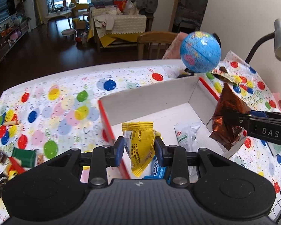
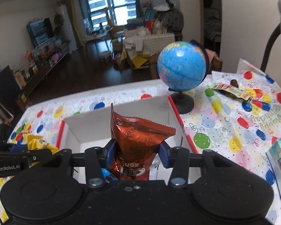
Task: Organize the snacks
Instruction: 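Carry both packets into the red box and open both tools to release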
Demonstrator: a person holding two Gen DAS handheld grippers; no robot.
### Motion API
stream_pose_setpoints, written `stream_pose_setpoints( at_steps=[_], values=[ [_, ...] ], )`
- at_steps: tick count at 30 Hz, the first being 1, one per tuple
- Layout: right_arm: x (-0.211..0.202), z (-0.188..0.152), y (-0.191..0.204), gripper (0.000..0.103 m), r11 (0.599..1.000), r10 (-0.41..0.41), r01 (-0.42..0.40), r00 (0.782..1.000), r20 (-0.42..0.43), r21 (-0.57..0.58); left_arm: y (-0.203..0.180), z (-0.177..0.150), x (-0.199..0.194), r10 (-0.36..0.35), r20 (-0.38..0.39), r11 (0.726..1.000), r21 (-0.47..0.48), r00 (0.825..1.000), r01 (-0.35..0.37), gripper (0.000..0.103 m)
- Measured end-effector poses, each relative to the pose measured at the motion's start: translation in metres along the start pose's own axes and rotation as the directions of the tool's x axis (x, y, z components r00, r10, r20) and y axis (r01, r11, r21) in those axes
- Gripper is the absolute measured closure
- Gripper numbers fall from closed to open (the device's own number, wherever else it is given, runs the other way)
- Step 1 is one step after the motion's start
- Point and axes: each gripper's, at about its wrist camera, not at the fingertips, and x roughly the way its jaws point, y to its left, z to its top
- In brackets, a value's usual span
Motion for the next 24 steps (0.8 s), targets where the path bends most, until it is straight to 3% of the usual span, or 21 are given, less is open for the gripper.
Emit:
stream_pose_setpoints(
  at_steps=[14,24],
  values=[
    [0.065,-0.014,-0.021,0.058,1.0,-0.012,0.009,0.994,-0.11,-0.022,-0.036,-0.008,0.073,0.049,-0.13,0.995,0.095,0.99,-0.037,0.069],
    [0.076,-0.025,-0.028,0.055,1.0,0.012,-0.013,0.986,-0.166,-0.003,-0.041,-0.014,0.093,0.067,-0.178,0.993,0.104,0.982,-0.049,0.069]
  ],
)
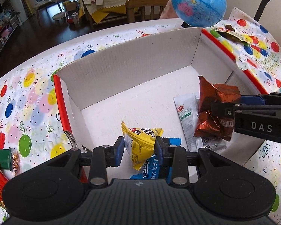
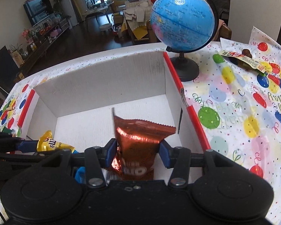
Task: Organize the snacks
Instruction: 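Carry both packets into the red box and open both tools to release, then withdraw both tools from the box toward the remaining snacks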
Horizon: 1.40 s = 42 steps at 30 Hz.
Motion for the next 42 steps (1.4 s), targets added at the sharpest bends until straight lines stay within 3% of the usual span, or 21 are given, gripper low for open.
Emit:
stream_pose_setpoints(
  at_steps=[7,10,11,28,31,40,42],
  values=[
    [-0.004,-0.002,0.0,0.044,1.0,0.01,-0.01,1.0,-0.002,0.0,-0.001,0.0,0.0,-0.001,-0.001,1.0,0.004,1.0,0.001,0.067],
    [-0.008,-0.003,0.0,0.032,1.0,0.006,-0.006,1.0,0.012,-0.002,-0.001,0.0,-0.006,-0.005,0.017,1.0,0.005,1.0,0.005,0.052],
    [-0.01,-0.003,0.0,0.032,1.0,0.01,-0.01,1.0,0.014,0.0,0.0,0.0,-0.009,-0.009,0.025,1.0,0.003,1.0,0.009,0.047],
    [-0.063,-0.004,0.02,0.017,0.999,0.032,-0.03,0.994,0.1,-0.014,0.022,-0.015,-0.063,-0.04,0.125,0.998,-0.036,0.991,0.045,0.039],
    [-0.075,-0.006,0.029,0.009,0.999,0.027,-0.025,0.992,0.126,-0.02,0.03,-0.02,-0.075,-0.043,0.149,0.998,-0.043,0.988,0.05,0.036],
    [-0.104,-0.012,0.061,0.007,0.998,0.04,-0.033,0.984,0.171,-0.048,0.061,-0.038,-0.109,-0.037,0.202,0.996,-0.072,0.979,0.052,0.03],
    [-0.109,-0.013,0.07,0.007,0.998,0.048,-0.038,0.983,0.179,-0.056,0.068,-0.043,-0.117,-0.038,0.212,0.995,-0.079,0.977,0.056,0.024]
  ],
)
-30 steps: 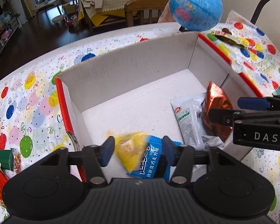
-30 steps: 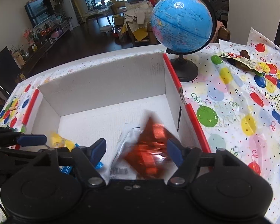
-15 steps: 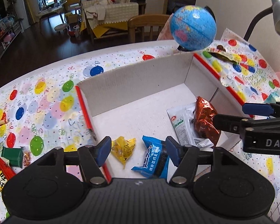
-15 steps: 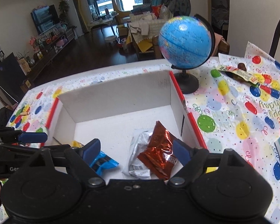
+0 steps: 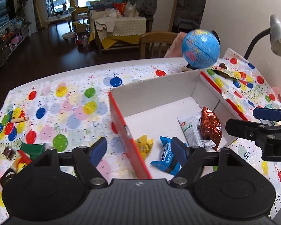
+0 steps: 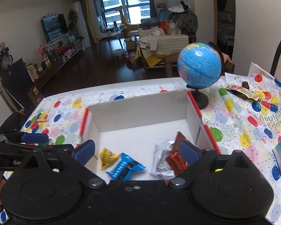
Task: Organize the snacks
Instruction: 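Withdraw both tools from the box toward the remaining snacks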
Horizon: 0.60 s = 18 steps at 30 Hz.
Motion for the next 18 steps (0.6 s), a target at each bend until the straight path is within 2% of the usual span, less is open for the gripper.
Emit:
stream_pose_setpoints(
  at_steps=[12,14,18],
  values=[
    [-0.016,-0.012,0.057,0.006,0.999,0.034,-0.034,0.999,-0.001,-0.008,0.051,-0.028,-0.05,-0.014,0.046,1.0,-0.024,0.999,0.015,0.019],
    [-0.017,-0.015,0.068,0.001,0.999,0.038,-0.038,0.999,-0.005,-0.014,0.062,-0.034,-0.057,-0.011,0.051,0.999,-0.032,0.999,0.013,0.018],
    [-0.018,-0.021,0.09,0.0,0.999,0.043,-0.043,0.999,-0.001,-0.019,0.087,-0.046,-0.07,0.0,0.065,0.999,-0.053,0.998,0.003,0.013]
  ],
)
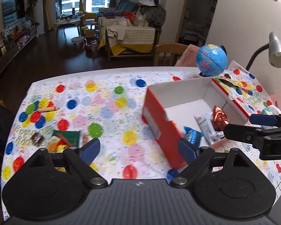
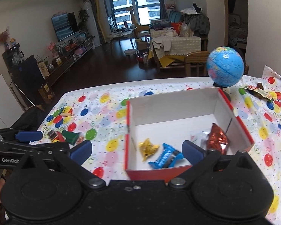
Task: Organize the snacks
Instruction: 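Withdraw both tools from the box toward the remaining snacks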
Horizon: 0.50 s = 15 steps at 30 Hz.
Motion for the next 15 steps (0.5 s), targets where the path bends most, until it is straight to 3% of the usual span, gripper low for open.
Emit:
stream_pose_setpoints(
  at_steps=[5,15],
  values=[
    [0.003,-0.006,0.031,0.0,1.0,0.02,-0.02,1.0,-0.001,-0.012,0.032,-0.01,-0.015,0.014,0.014,1.0,-0.023,1.0,-0.014,0.002],
    [0.015,-0.026,0.088,0.0,0.997,0.064,-0.065,0.997,-0.035,-0.037,0.092,-0.027,-0.033,0.025,0.017,0.998,-0.052,1.0,-0.024,0.0]
  ],
)
